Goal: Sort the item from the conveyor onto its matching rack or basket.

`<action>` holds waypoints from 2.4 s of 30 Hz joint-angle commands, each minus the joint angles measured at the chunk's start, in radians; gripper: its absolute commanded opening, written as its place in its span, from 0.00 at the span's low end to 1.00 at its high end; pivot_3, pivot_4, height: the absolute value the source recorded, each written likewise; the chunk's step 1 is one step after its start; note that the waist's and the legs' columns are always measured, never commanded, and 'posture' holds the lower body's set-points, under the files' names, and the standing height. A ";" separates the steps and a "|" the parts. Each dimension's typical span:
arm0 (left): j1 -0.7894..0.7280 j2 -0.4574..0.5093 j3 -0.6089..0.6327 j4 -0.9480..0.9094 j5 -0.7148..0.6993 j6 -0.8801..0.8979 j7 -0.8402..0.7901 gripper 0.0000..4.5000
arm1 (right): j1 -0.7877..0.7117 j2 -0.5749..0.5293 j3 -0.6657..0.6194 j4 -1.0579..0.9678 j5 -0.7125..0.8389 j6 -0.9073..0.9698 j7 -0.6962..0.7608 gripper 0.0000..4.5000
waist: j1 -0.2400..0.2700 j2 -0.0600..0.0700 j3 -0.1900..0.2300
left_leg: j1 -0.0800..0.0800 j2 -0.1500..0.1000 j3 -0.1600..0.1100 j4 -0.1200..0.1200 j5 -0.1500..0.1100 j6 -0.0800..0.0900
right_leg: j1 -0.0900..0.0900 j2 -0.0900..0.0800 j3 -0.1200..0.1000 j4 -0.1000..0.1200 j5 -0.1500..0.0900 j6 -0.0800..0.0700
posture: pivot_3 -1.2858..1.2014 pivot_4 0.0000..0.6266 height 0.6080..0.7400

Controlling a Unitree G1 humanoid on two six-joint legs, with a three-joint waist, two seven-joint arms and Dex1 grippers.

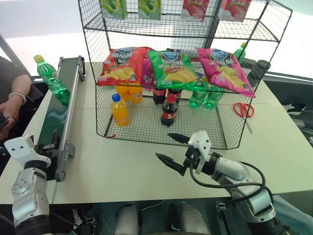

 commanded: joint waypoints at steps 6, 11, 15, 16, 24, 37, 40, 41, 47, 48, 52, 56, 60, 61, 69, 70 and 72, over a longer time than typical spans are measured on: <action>-0.002 0.002 0.015 -0.010 0.001 -0.024 0.005 1.00 | -0.009 0.002 -0.002 -0.034 0.010 -0.015 0.002 0.98 | 0.000 0.000 0.000 | 0.000 0.000 0.000 0.000 0.000 0.000 | 0.000 0.000 0.000 0.000 0.000 0.000 | 0.52 0.24 0.96; -0.002 0.002 0.016 -0.011 -0.002 -0.023 0.002 1.00 | -0.009 0.002 -0.003 -0.038 0.012 -0.012 0.002 0.98 | 0.000 0.000 0.000 | 0.000 0.000 0.000 0.000 0.000 0.000 | 0.000 0.000 0.000 0.000 0.000 0.000 | 0.52 0.24 0.96; -0.001 0.005 0.017 -0.013 0.000 -0.022 0.003 1.00 | -0.009 0.003 -0.002 -0.040 0.015 -0.009 0.002 0.98 | 0.000 0.000 0.000 | 0.000 0.000 0.000 0.000 0.000 0.000 | 0.000 0.000 0.000 0.000 0.000 0.000 | 0.52 0.24 0.96; -0.001 0.006 0.018 -0.014 0.000 -0.022 0.004 1.00 | -0.009 0.003 -0.002 -0.042 0.016 -0.009 0.002 0.98 | 0.000 0.000 0.000 | 0.000 0.000 0.000 0.000 0.000 0.000 | 0.000 0.000 0.000 0.000 0.000 0.000 | 0.52 0.24 0.96; -0.008 0.014 0.021 -0.007 0.001 -0.021 0.005 1.00 | -0.012 0.005 -0.001 -0.043 0.019 -0.005 0.000 0.98 | 0.000 0.000 0.000 | 0.000 0.000 0.000 0.000 0.000 0.000 | 0.000 0.000 0.000 -0.001 0.000 0.000 | 0.52 0.24 0.96; -0.017 0.019 0.024 0.005 0.004 -0.028 0.006 1.00 | -0.006 0.004 -0.002 -0.031 0.016 -0.019 0.007 0.98 | 0.000 0.000 0.000 | -0.001 0.001 0.000 0.000 0.000 0.000 | -0.001 -0.001 0.000 -0.001 0.000 0.000 | 0.52 0.24 0.96; -0.020 0.021 0.025 0.008 0.004 -0.030 0.006 1.00 | -0.004 0.004 -0.001 -0.026 0.014 -0.025 0.010 0.98 | 0.000 0.001 0.000 | -0.001 0.001 0.000 0.000 0.000 0.000 | -0.001 -0.001 0.000 -0.001 0.000 0.000 | 0.52 0.24 0.96; -0.021 0.022 0.025 0.010 0.004 -0.032 0.006 1.00 | -0.004 0.004 0.000 -0.025 0.014 -0.026 0.011 0.98 | 0.000 0.000 0.000 | -0.001 0.001 0.000 0.000 0.000 0.000 | -0.001 -0.001 0.000 -0.001 0.000 0.000 | 0.52 0.24 0.96; -0.022 0.026 0.024 0.015 0.002 -0.037 0.008 1.00 | -0.005 0.005 0.001 -0.022 0.014 -0.028 0.012 0.98 | 0.000 0.001 0.001 | -0.001 0.001 0.000 0.000 0.000 0.000 | -0.001 -0.001 0.000 -0.001 0.000 0.000 | 0.52 0.24 0.96; -0.022 0.026 0.024 0.016 0.003 -0.037 0.008 1.00 | -0.005 0.005 0.001 -0.021 0.015 -0.029 0.012 0.98 | 0.000 0.001 0.001 | -0.001 0.001 0.000 -0.001 0.000 0.000 | -0.001 -0.001 0.000 -0.001 0.000 0.000 | 0.52 0.24 0.96; -0.023 0.027 0.025 0.018 0.003 -0.039 0.008 1.00 | -0.006 0.005 0.001 -0.023 0.015 -0.027 0.012 0.98 | 0.000 0.001 0.001 | -0.001 0.001 0.000 -0.001 0.000 0.000 | -0.001 -0.001 0.000 -0.002 0.000 0.000 | 0.52 0.24 0.96; -0.023 0.028 0.026 0.020 0.005 -0.043 0.010 1.00 | -0.006 0.005 0.002 -0.025 0.015 -0.025 0.011 0.98 | 0.000 0.001 0.001 | -0.001 0.001 0.000 -0.001 0.000 0.000 | -0.001 -0.001 0.000 -0.002 0.000 0.000 | 0.52 0.24 0.96; -0.024 0.029 0.032 0.020 0.007 -0.056 0.017 1.00 | -0.007 0.004 0.002 -0.027 0.017 -0.022 0.012 0.98 | 0.000 0.001 0.001 | -0.001 0.001 0.000 -0.001 0.000 0.000 | -0.001 -0.001 0.000 -0.002 0.000 0.000 | 0.52 0.24 0.96; -0.024 0.031 0.034 0.020 0.007 -0.060 0.017 1.00 | -0.008 0.003 0.002 -0.028 0.018 -0.021 0.012 0.98 | 0.000 0.001 0.001 | -0.001 0.001 0.000 -0.001 0.000 0.000 | -0.001 -0.001 0.000 -0.002 0.000 0.000 | 0.52 0.24 0.96; -0.025 0.039 0.034 0.012 0.000 -0.076 0.008 1.00 | -0.011 0.001 0.001 -0.030 0.026 -0.015 0.018 0.98 | 0.000 0.001 0.001 | -0.001 0.001 0.000 -0.002 0.000 0.000 | -0.002 -0.001 0.000 -0.002 0.000 0.000 | 0.52 0.24 0.96; -0.025 0.039 0.034 0.012 0.001 -0.076 0.008 1.00 | -0.011 0.001 0.001 -0.030 0.026 -0.015 0.018 0.98 | 0.000 0.001 0.001 | -0.001 0.001 0.000 -0.002 0.000 0.000 | -0.002 -0.001 0.000 -0.002 0.000 0.000 | 0.52 0.24 0.96; -0.024 0.040 0.035 0.013 0.001 -0.077 0.009 1.00 | -0.011 0.001 0.001 -0.031 0.027 -0.013 0.019 0.98 | 0.000 0.001 0.001 | -0.001 0.001 0.000 -0.002 0.000 0.000 | -0.002 -0.001 0.000 -0.002 0.000 0.000 | 0.52 0.24 0.96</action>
